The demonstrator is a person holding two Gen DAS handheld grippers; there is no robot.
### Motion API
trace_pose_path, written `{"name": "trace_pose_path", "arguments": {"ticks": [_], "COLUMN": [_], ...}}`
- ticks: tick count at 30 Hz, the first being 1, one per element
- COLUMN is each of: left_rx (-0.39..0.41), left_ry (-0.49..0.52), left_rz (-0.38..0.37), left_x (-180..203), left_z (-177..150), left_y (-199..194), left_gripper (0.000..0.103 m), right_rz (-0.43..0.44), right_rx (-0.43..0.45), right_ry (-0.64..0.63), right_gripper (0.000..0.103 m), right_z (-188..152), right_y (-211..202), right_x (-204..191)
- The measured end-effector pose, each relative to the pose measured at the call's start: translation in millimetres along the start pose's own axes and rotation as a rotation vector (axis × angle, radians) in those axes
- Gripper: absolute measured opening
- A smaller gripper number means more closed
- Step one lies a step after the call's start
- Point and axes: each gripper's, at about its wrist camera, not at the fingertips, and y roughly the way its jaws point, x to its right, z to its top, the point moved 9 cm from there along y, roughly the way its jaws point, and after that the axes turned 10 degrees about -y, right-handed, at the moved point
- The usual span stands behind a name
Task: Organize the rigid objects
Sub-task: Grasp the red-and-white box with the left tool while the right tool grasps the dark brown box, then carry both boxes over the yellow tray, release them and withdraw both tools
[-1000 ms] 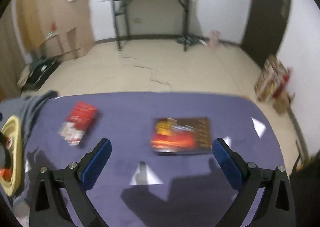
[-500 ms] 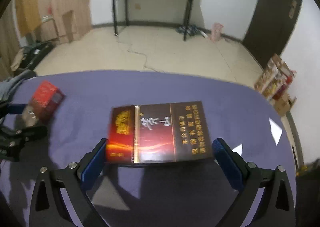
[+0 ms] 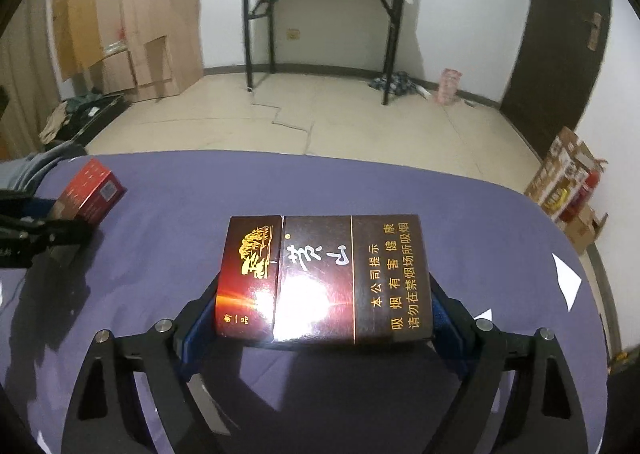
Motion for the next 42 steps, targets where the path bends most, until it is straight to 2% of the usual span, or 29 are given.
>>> {"name": "trace_pose_path", "arguments": {"ticks": [4,8,10,13,15,17,20,24,26,28,31,33,39,41,42], "left_rx": [0.033,0.11,0.144,0.192,0.212,0.22,0.184,0.115,0.097,0.086,0.047,0.036,0.052,0.059,0.065], "left_ry": [-0.013,-0.019,-0.042,-0.133,-0.198,-0.255,-0.333,-0.416,-0.453,-0.44,-0.411,-0.403,-0.401,-0.379,-0.372], "left_rz": [-0.026,-0.051,-0.034,0.013,0.092,0.177,0.235,0.279,0.25,0.22,0.238,0.218,0.191,0.174,0.181], "left_x": [-0.3,-17.2,-42.8,-108.4,-166.6,-218.5,-275.4,-325.1,-332.4,-330.1,-331.4,-329.6,-331.0,-328.8,-330.2], "left_z": [-0.3,0.1,-0.7,-9.3,-23.9,-43.9,-88.2,-137.4,-152.9,-162.1,-163.8,-162.8,-158.3,-161.6,-163.1], "left_y": [-25.2,-92.1,-129.5,-191.6,-230.1,-257.7,-278.9,-271.0,-260.2,-246.7,-227.1,-216.4,-200.8,-201.8,-202.4], "left_gripper": [0.058,0.058,0.058,0.058,0.058,0.058,0.058,0.058,0.058,0.058,0.058,0.058,0.059,0.062,0.073], "right_rz": [0.014,0.055,0.119,0.26,0.365,0.436,0.533,0.593,0.607,0.63,0.612,0.604,0.595,0.595,0.6], "right_rx": [0.03,0.089,0.153,0.204,0.227,0.23,0.218,0.106,0.065,0.041,-0.014,-0.038,-0.066,-0.086,-0.098], "right_ry": [-0.049,-0.137,-0.203,-0.281,-0.352,-0.406,-0.478,-0.546,-0.562,-0.568,-0.592,-0.602,-0.629,-0.653,-0.659], "right_gripper": [0.089,0.089,0.089,0.089,0.089,0.089,0.089,0.089,0.089,0.089,0.089,0.089,0.089,0.09,0.092], "right_z": [-12.8,-8.5,6.5,26.0,38.4,46.8,57.2,55.8,58.6,61.3,56.0,48.6,52.8,52.0,49.9], "right_y": [-13.4,-49.9,-80.8,-117.1,-142.0,-155.8,-168.9,-153.9,-143.5,-136.2,-114.9,-101.6,-78.1,-71.1,-68.6], "right_x": [-6.1,-25.4,-56.6,-115.7,-169.4,-211.1,-279.6,-354.1,-378.9,-396.9,-419.8,-429.6,-456.4,-462.3,-462.0]}}
